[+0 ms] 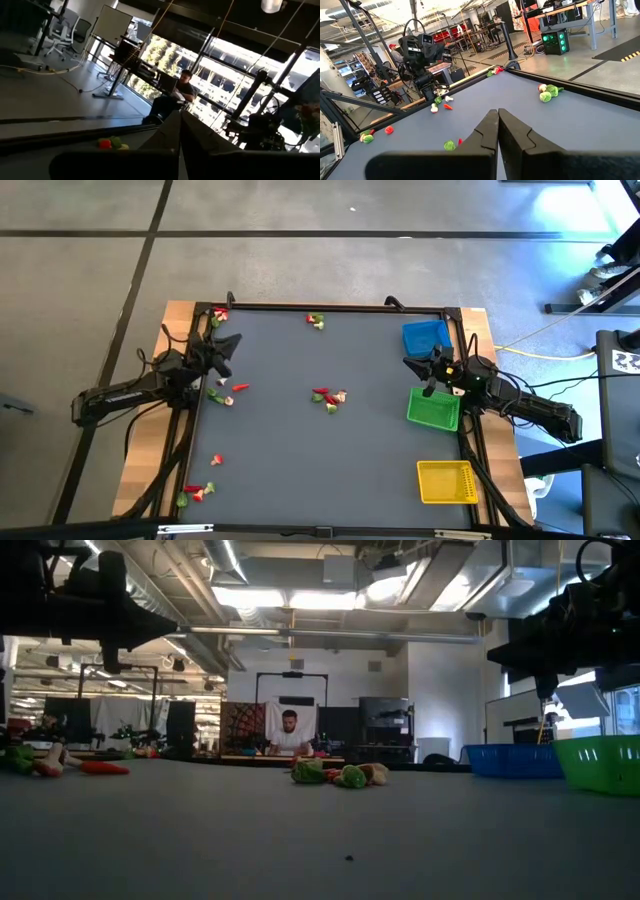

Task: Sort produce into baskets
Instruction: Put the red chili pepper into the blue basket

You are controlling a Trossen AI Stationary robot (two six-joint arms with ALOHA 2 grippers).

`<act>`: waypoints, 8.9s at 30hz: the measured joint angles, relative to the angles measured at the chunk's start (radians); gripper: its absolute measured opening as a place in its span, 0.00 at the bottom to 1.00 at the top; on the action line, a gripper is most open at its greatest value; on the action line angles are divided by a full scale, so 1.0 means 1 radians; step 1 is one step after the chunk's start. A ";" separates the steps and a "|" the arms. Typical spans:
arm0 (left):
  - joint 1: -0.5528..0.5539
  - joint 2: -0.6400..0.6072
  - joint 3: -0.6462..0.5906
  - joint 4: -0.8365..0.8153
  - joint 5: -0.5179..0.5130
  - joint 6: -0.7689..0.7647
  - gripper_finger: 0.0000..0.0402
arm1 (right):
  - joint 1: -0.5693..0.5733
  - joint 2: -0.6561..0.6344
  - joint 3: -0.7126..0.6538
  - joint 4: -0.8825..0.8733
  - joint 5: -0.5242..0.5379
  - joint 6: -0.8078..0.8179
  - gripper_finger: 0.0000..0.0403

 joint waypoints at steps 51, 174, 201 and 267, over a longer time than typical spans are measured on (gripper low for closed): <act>-0.010 0.771 0.353 0.087 0.424 0.174 0.42 | 0.000 0.000 0.000 0.135 0.053 -0.037 0.04; -0.193 1.682 0.802 0.078 0.323 0.458 0.06 | 0.000 0.000 0.000 0.075 -0.002 0.099 0.04; -0.263 1.587 0.806 0.554 0.323 0.248 0.07 | 0.001 0.448 0.081 0.477 -0.177 0.136 0.56; -0.275 1.582 0.806 0.594 0.343 0.201 0.37 | 0.288 1.250 0.574 0.711 -0.079 -0.139 0.11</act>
